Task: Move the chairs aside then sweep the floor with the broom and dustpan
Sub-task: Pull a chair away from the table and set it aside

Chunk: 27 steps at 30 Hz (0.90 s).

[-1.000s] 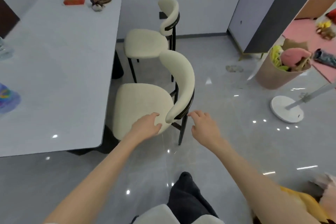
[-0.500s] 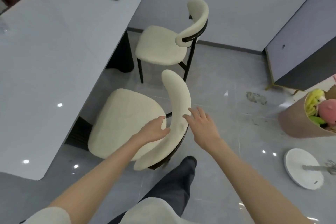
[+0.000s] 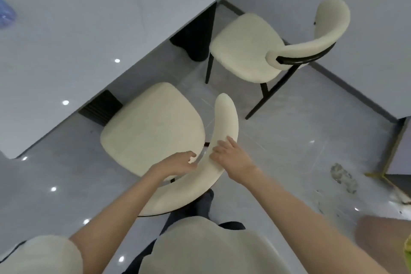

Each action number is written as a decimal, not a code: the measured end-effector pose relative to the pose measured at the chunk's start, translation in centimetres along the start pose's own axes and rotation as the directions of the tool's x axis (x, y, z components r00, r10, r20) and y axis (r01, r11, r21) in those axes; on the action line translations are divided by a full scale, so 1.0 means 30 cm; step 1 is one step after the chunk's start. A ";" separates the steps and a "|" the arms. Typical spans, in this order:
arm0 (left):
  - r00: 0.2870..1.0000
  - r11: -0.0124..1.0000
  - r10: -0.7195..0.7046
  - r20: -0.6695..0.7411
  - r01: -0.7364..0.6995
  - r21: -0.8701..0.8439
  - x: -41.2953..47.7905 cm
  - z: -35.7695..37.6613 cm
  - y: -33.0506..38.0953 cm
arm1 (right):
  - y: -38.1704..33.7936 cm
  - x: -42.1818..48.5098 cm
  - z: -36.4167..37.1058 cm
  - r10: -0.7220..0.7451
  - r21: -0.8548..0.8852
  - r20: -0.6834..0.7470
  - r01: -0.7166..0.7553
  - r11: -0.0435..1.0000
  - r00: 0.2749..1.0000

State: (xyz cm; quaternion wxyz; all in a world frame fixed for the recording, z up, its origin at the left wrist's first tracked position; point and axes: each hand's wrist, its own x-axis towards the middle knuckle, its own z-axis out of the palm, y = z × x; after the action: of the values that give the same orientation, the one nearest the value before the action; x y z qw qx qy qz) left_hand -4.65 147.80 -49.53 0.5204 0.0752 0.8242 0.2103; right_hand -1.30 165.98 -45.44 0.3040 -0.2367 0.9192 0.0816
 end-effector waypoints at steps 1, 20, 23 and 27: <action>1.000 1.000 -0.009 0.004 0.009 -0.022 -0.004 0.004 -0.009 | 0.017 0.023 0.004 -0.052 -0.023 0.015 0.052 0.998 0.999; 0.760 0.915 -0.345 -0.550 0.403 -0.017 -0.114 0.502 0.124 | 0.127 0.020 0.080 -0.424 -0.290 0.068 0.424 0.858 0.903; 0.793 0.934 -0.329 -0.514 0.352 -0.054 -0.080 0.573 0.259 | 0.219 -0.059 0.116 -0.407 -0.322 0.093 0.414 0.852 0.909; 0.822 0.966 -0.238 -0.517 0.257 -0.037 -0.015 0.673 0.420 | 0.354 -0.158 0.179 -0.351 -0.375 0.123 0.371 0.850 0.928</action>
State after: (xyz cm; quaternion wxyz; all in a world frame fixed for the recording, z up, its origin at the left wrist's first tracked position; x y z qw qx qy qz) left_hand 12.30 164.42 -51.27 0.3011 -0.0828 0.9397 0.1394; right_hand -0.34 178.69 -46.86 0.2832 -0.4587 0.8154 0.2113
